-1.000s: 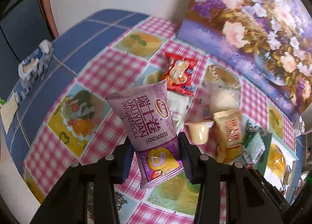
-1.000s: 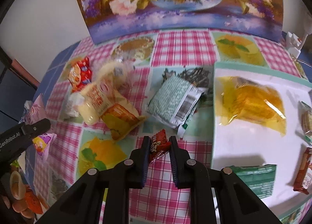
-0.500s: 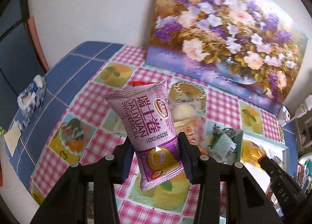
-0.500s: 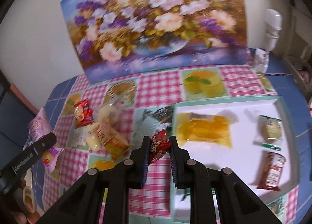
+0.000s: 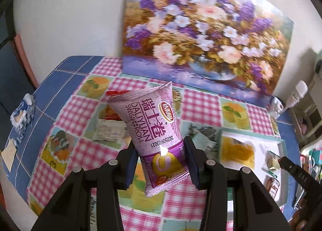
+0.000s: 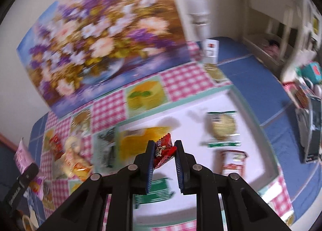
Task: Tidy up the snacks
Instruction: 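Carry the swiss roll and red candy over the white tray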
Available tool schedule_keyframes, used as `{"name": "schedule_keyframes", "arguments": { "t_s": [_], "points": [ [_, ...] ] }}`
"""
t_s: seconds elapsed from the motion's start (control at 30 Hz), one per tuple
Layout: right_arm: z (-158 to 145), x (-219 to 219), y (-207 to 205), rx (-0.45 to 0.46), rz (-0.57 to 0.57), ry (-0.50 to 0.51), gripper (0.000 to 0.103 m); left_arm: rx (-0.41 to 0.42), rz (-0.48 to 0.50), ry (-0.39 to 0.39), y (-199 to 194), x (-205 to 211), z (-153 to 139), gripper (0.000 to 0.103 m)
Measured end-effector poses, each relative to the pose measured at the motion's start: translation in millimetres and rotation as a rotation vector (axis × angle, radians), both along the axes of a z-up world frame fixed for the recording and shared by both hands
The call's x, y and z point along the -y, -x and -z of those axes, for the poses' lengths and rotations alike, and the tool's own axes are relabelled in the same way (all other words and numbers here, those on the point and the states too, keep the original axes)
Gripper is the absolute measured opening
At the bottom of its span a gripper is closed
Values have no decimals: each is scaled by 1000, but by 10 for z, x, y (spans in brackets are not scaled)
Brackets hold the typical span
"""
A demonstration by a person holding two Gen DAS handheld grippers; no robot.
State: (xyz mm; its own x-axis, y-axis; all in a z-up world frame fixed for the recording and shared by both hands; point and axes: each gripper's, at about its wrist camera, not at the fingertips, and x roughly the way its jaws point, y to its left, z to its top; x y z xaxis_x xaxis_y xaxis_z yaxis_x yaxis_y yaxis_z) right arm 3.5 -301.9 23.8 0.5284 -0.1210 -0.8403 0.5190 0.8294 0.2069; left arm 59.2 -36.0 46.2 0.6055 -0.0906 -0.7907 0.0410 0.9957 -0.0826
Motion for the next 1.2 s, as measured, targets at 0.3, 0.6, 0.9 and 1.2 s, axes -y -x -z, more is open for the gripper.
{"name": "schedule_keyframes", "arguments": {
  "t_s": [0.3, 0.6, 0.9, 1.2],
  "points": [
    [-35, 545, 290, 1, 143, -29, 21, -14, 145, -10, 120, 618, 38, 46],
    [-15, 786, 432, 5, 197, -55, 21, -29, 299, -41, 257, 1263, 159, 46],
    [274, 838, 350, -65, 182, -91, 21, -85, 391, -76, 254, 1708, 525, 46],
    [676, 798, 206, -163, 148, -141, 21, -125, 460, -101, 230, 2024, 803, 46]
  ]
}}
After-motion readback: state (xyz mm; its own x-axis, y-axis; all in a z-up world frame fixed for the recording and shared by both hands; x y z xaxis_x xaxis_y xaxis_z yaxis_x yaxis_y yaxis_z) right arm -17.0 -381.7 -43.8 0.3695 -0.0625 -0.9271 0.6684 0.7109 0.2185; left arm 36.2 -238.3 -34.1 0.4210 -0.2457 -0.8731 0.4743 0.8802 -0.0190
